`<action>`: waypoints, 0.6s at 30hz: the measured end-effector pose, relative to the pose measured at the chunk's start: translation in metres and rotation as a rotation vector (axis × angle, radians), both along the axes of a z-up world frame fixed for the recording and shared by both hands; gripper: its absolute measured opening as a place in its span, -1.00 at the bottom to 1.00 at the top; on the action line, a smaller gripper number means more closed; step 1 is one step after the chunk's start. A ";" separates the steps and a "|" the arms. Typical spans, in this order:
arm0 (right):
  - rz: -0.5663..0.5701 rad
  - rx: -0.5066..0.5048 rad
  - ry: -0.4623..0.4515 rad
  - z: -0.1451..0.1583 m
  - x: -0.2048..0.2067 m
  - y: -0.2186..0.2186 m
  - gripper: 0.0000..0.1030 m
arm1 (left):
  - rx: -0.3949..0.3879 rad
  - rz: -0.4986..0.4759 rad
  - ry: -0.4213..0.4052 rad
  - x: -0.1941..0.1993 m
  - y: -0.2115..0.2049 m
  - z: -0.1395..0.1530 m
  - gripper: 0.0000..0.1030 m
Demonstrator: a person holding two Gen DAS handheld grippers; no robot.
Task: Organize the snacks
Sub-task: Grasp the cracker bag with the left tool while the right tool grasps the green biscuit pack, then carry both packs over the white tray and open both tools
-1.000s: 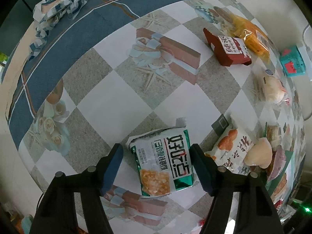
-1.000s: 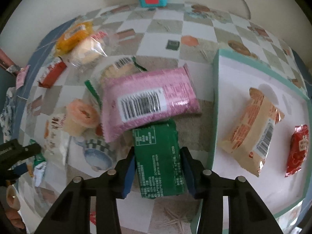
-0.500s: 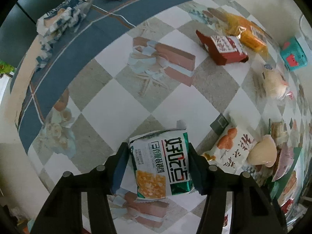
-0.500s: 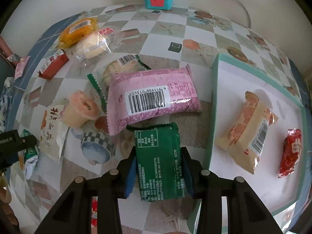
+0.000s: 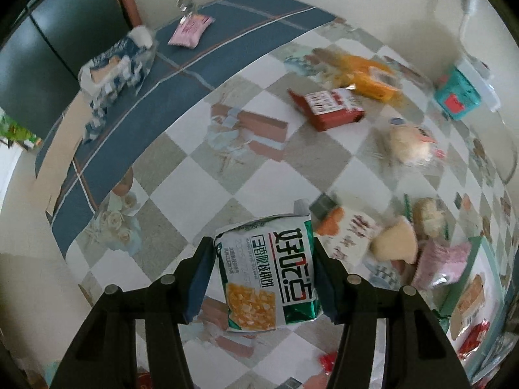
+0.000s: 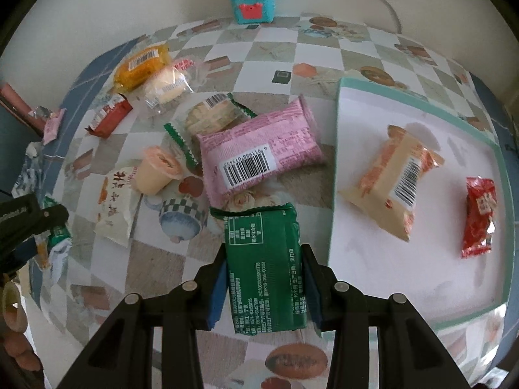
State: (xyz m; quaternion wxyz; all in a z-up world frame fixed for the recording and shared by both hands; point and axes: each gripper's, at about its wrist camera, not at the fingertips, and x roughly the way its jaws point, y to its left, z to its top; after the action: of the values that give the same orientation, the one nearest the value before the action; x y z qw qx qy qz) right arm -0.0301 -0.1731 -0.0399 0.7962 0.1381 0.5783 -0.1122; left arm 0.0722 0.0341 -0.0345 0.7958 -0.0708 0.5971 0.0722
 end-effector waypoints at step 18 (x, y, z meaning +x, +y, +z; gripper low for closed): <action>-0.229 -0.019 -0.062 0.026 -0.016 -0.085 -0.16 | 0.022 -0.225 -0.031 -0.030 -0.097 0.020 0.15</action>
State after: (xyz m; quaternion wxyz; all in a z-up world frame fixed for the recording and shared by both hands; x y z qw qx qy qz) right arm -0.0465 -0.2585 -0.0139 0.7969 0.1992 0.5329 -0.2033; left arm 0.0426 -0.0625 -0.0147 0.8088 0.0045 0.5880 -0.0122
